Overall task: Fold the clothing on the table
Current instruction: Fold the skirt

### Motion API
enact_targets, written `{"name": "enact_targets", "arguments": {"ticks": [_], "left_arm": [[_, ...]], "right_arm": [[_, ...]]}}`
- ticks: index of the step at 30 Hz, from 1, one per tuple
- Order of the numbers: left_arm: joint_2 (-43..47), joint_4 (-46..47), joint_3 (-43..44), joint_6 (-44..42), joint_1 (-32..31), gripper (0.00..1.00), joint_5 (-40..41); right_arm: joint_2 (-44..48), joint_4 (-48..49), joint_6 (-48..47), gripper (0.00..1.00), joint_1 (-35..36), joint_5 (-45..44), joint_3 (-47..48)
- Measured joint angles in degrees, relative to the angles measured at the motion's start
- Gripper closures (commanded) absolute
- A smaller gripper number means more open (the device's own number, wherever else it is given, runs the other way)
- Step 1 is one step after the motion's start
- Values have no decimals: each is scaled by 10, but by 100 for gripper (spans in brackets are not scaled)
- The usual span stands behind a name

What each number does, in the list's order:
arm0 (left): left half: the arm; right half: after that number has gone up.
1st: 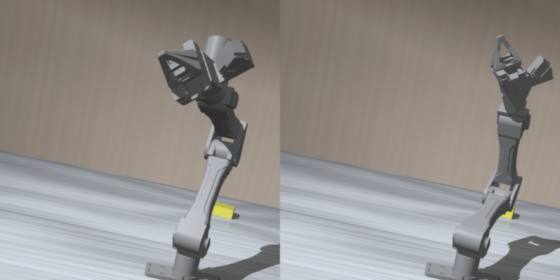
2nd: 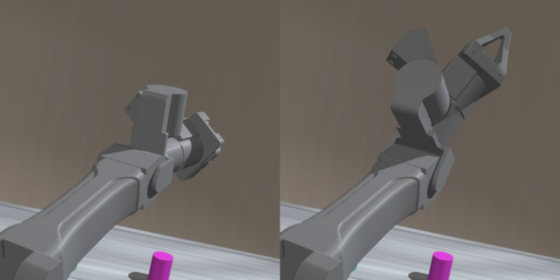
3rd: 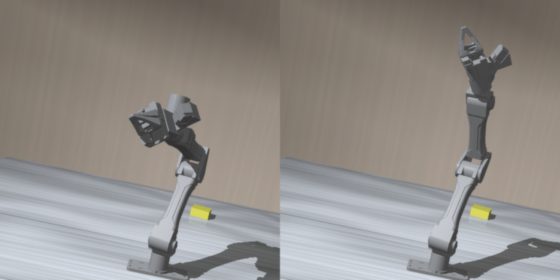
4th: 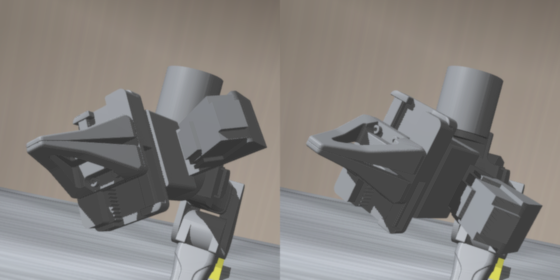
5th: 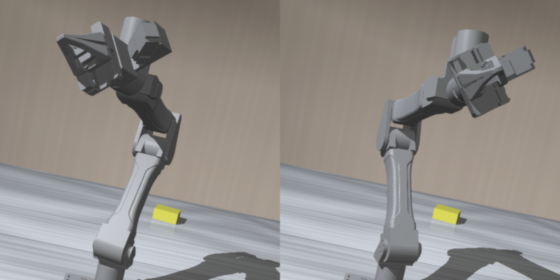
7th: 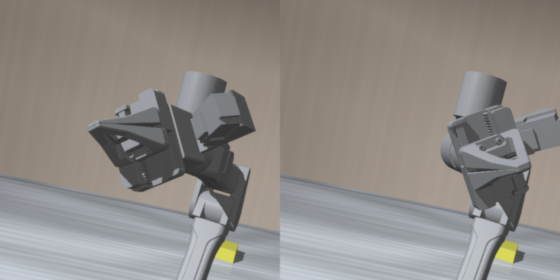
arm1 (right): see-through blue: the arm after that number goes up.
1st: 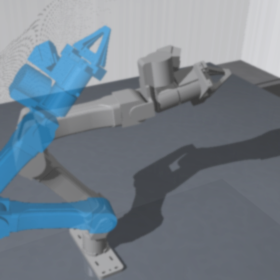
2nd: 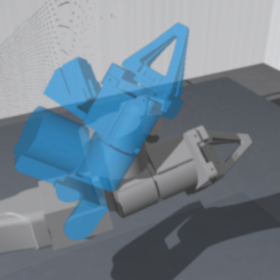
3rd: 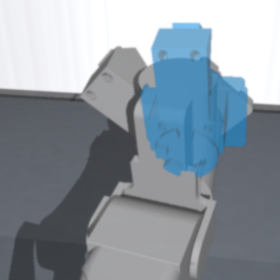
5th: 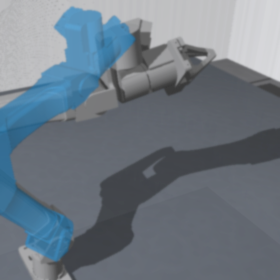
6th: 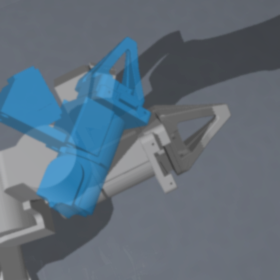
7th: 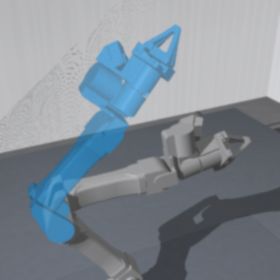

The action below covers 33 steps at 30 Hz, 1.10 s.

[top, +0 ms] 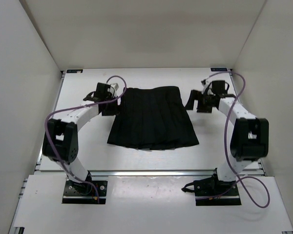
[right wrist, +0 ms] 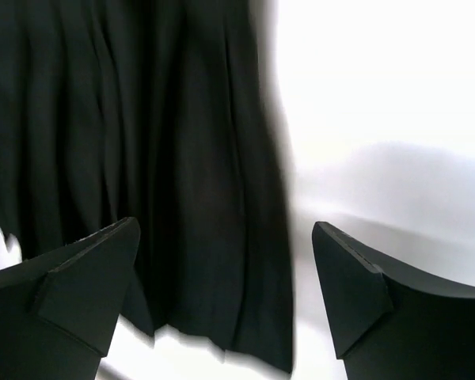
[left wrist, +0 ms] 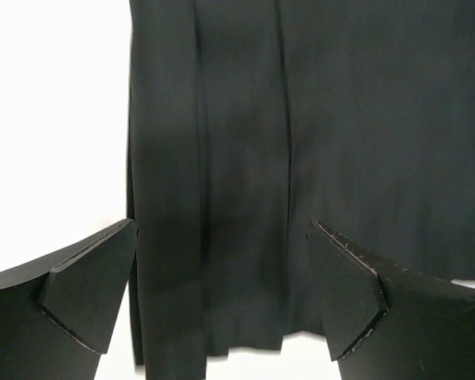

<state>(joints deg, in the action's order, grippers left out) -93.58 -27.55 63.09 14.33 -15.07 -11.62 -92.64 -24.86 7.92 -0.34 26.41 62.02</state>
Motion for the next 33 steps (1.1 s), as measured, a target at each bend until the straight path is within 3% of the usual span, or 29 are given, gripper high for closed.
{"name": "enact_targets", "arguments": {"ticks": [6, 11, 15, 19, 25, 30, 33], "left_arm": [[-128, 118, 80, 50, 21, 2, -8], [-223, 199, 118, 106, 23, 4, -10], [-231, 269, 120, 143, 26, 4, 2], [-242, 321, 122, 162, 29, 4, 20], [-321, 313, 229, 157, 28, 5, 57], [-389, 236, 346, 150, 19, 7, 85], [-414, 181, 417, 149, 16, 15, 96]], "right_arm": [[-178, 67, 4, 12, 5, 5, 176], [-339, 28, 2, 12, 35, -24, 356], [-407, 1, -7, 12, 51, -37, 454], [-426, -10, -6, 13, 55, -47, 494], [-446, -17, 9, 14, 48, -49, 518], [-468, -19, 17, 14, 48, -52, 552], [-475, -17, 26, 16, 49, -54, 563]]}}
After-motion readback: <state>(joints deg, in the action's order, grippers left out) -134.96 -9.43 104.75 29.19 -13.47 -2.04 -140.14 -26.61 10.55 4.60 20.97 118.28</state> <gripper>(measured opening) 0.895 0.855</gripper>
